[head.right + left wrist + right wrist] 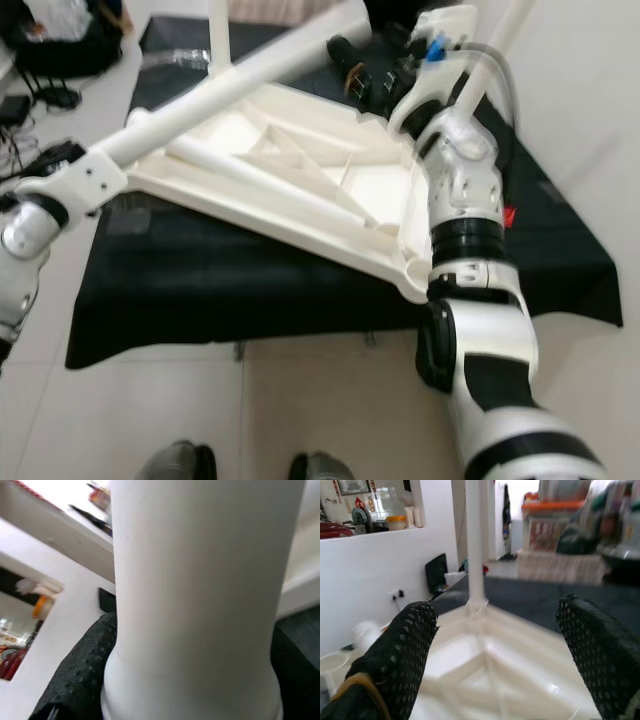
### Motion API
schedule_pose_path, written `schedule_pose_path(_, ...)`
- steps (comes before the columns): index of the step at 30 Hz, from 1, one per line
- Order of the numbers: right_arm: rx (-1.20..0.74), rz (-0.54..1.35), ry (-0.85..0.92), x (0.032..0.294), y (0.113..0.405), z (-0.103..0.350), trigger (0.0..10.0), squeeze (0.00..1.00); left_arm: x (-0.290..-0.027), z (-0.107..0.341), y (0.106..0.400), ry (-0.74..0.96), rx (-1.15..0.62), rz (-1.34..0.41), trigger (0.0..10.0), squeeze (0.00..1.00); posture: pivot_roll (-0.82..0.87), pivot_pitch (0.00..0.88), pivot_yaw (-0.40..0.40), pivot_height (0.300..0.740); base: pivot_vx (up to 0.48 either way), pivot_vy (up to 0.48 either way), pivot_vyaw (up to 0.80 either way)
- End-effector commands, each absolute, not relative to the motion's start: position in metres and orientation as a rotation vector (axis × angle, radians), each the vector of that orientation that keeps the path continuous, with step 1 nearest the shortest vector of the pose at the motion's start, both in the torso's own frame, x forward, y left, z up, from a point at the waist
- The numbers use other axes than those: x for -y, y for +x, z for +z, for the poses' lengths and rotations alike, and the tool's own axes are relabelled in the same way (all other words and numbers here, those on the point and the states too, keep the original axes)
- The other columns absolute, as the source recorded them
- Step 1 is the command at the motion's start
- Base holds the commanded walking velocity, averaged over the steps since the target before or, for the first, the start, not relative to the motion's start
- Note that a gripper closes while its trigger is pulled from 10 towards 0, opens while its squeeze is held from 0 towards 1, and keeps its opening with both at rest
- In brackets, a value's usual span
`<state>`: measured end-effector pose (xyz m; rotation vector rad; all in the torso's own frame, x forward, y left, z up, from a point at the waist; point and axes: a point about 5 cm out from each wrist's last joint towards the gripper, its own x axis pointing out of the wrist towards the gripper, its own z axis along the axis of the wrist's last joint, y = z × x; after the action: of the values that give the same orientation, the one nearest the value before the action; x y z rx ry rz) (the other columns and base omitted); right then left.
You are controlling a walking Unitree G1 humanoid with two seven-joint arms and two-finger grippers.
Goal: Building children table
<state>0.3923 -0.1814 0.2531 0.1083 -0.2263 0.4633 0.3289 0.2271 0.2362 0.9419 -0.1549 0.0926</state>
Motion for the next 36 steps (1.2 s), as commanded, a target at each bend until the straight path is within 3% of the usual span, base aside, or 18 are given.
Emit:
schedule_pose_path(1, 0.261, 0.457, 0.135, 0.184, 0.390, 0.259, 10.0, 0.00, -0.225, 0.231, 0.325, 0.915, 0.150, 0.096, 10.0, 0.00, 0.04, 0.010, -0.085, 0.740, 0.000, 0.000, 0.00)
schedule_pose_path(7, 0.274, 0.422, 0.198, 0.184, 0.386, 0.252, 10.0, 0.00, -0.218, 0.219, 0.317, 0.877, 0.129, 0.076, 10.0, 0.00, 0.04, 0.000, -0.080, 0.740, 0.000, 0.000, 0.00)
schedule_pose_path(8, 0.272, 0.414, 0.246, 0.176, 0.385, 0.246, 10.0, 0.00, -0.209, 0.215, 0.311, 0.773, 0.155, 0.060, 10.0, 0.00, 0.04, 0.000, -0.078, 0.740, 0.000, 0.000, 0.00)
schedule_pose_path(12, 0.268, 0.420, 0.254, 0.173, 0.384, 0.244, 10.0, 0.00, -0.206, 0.214, 0.310, 0.728, 0.169, 0.052, 10.0, 0.00, 0.04, 0.000, -0.078, 0.740, 0.000, 0.000, 0.00)
schedule_pose_path(17, 0.201, 0.481, 0.286, 0.145, 0.363, 0.216, 10.0, 0.00, -0.167, 0.209, 0.294, 0.490, 0.226, -0.053, 10.0, 0.00, 0.04, 0.000, -0.069, 0.740, 0.000, 0.000, 0.00)
schedule_pose_path(21, 0.184, 0.520, 0.306, 0.136, 0.355, 0.212, 10.0, 0.00, -0.161, 0.205, 0.291, 0.413, 0.204, -0.067, 10.0, 0.00, 0.03, 0.000, -0.068, 0.740, 0.000, 0.000, 0.00)
schedule_pose_path(22, 0.185, 0.542, 0.307, 0.133, 0.353, 0.212, 10.0, 0.87, -0.160, 0.204, 0.291, 0.403, 0.197, -0.076, 10.0, 0.00, 0.03, 0.000, -0.063, 0.740, 0.000, 0.000, 0.00)
schedule_pose_path(23, 0.194, 0.563, 0.321, 0.130, 0.350, 0.213, 10.0, 1.00, -0.158, 0.202, 0.291, 0.391, 0.189, -0.085, 10.0, 0.00, 0.03, 0.000, -0.063, 0.740, 0.000, 0.000, 0.00)
schedule_pose_path(30, 0.199, 0.598, 0.343, 0.126, 0.346, 0.216, 10.0, 1.00, -0.159, 0.200, 0.290, 0.376, 0.174, -0.085, 10.0, 0.00, 0.03, 0.000, -0.066, 0.740, 0.000, 0.000, 0.00)
schedule_pose_path(31, 0.188, 0.638, 0.371, 0.125, 0.344, 0.217, 10.0, 0.00, -0.161, 0.200, 0.291, 0.371, 0.168, -0.080, 10.0, 0.00, 0.02, 0.000, -0.063, 0.740, 0.000, 0.000, 0.00)
schedule_pose_path(36, 0.169, 0.815, 0.470, 0.123, 0.328, 0.217, 10.0, 0.00, -0.156, 0.187, 0.286, 0.347, 0.115, -0.118, 10.0, 0.00, 0.03, 0.002, -0.063, 0.740, 0.000, 0.000, 0.00)
